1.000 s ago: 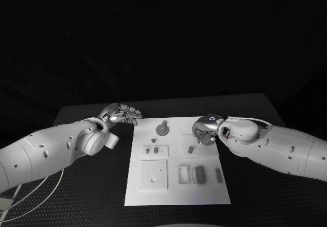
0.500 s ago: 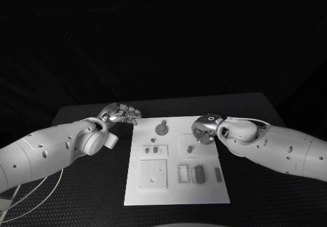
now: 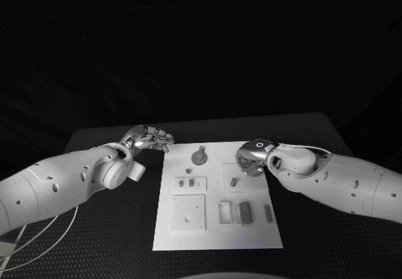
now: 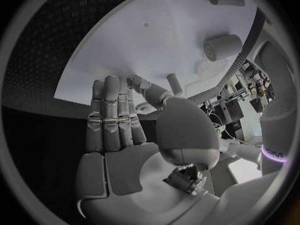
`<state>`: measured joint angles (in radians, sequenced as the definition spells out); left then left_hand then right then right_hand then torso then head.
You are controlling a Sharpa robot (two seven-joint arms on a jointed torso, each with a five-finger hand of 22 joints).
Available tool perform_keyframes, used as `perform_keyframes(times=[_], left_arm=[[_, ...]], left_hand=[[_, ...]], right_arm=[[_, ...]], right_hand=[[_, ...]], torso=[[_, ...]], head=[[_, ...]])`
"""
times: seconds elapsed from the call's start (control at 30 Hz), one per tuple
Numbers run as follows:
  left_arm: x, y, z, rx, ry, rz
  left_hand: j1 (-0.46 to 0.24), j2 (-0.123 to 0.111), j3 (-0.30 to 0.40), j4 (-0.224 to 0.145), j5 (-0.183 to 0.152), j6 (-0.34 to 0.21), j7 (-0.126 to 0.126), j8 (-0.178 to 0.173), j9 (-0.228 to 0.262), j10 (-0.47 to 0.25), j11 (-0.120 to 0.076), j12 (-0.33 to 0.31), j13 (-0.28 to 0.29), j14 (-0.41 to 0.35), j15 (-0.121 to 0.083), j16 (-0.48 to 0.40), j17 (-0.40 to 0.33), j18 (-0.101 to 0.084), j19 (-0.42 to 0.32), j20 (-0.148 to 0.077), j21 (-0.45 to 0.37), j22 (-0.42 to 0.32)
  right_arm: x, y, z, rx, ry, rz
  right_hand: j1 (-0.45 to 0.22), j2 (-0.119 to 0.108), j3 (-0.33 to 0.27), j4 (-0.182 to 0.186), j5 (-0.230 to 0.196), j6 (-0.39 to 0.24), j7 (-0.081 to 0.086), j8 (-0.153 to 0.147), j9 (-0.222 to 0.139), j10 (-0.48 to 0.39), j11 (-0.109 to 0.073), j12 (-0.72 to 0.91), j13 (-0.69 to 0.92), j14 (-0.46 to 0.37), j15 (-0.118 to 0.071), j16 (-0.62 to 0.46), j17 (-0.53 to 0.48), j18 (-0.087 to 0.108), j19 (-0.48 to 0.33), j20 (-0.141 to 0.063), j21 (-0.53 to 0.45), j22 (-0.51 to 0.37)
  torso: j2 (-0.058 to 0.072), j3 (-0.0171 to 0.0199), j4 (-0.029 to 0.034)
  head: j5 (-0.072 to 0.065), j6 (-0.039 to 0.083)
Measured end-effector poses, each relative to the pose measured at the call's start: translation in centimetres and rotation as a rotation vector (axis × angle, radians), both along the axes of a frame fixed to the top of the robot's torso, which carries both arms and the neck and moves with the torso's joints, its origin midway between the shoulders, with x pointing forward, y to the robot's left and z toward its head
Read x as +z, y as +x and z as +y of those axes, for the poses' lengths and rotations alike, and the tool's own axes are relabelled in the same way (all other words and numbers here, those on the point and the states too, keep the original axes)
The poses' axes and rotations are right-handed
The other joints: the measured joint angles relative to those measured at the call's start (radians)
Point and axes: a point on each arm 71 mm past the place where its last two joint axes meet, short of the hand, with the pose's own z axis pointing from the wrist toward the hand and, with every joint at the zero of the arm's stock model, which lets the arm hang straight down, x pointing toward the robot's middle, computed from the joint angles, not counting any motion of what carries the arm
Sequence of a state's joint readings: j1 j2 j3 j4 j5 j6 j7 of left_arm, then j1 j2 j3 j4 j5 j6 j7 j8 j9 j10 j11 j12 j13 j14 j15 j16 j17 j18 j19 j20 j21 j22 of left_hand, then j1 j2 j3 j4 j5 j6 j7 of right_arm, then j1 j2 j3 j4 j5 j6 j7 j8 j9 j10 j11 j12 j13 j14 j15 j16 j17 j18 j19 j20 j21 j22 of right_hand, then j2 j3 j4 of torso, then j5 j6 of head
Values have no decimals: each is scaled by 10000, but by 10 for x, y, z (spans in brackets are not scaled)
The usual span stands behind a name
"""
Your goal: Assemble the parts on the task board
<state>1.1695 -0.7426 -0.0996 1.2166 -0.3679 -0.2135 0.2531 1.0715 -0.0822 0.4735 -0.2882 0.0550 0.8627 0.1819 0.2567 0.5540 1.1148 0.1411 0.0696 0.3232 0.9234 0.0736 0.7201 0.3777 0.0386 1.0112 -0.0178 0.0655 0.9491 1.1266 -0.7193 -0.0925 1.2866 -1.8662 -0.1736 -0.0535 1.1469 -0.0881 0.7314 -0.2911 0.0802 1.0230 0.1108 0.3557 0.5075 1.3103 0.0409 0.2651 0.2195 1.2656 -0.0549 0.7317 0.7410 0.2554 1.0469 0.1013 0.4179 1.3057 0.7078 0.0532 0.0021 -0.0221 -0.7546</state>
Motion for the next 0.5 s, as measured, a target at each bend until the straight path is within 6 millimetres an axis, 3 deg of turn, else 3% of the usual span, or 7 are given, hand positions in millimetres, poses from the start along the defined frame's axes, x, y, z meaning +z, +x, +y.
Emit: perform_keyframes(times=[0.33,0.5], left_arm=[[0,0,0,-12,-5,6],[0,0,0,-12,-5,8]], left_hand=[[0,0,-26,26,0,0,0,0,-9,0,0,0,0,0,0,0,18,-5,0,0,0,-11],[0,0,-26,26,0,0,0,0,-9,0,0,0,-5,21,21,0,29,-4,0,0,0,-20]], right_arm=[[-1,-2,-1,64,78,-124],[-1,-5,-2,108,143,-127]], right_hand=[[43,43,-2,-1,-38,33,-34,62,78,124,-54,-9,139,66,-32,110,53,2,124,-51,0,26],[208,207,-14,-14,-66,35,-32,52,95,181,-106,32,193,138,-76,151,70,2,162,-89,38,26]], torso=[[-3,1,-5],[-3,3,-5]], head=[[1,17],[-8,27]])
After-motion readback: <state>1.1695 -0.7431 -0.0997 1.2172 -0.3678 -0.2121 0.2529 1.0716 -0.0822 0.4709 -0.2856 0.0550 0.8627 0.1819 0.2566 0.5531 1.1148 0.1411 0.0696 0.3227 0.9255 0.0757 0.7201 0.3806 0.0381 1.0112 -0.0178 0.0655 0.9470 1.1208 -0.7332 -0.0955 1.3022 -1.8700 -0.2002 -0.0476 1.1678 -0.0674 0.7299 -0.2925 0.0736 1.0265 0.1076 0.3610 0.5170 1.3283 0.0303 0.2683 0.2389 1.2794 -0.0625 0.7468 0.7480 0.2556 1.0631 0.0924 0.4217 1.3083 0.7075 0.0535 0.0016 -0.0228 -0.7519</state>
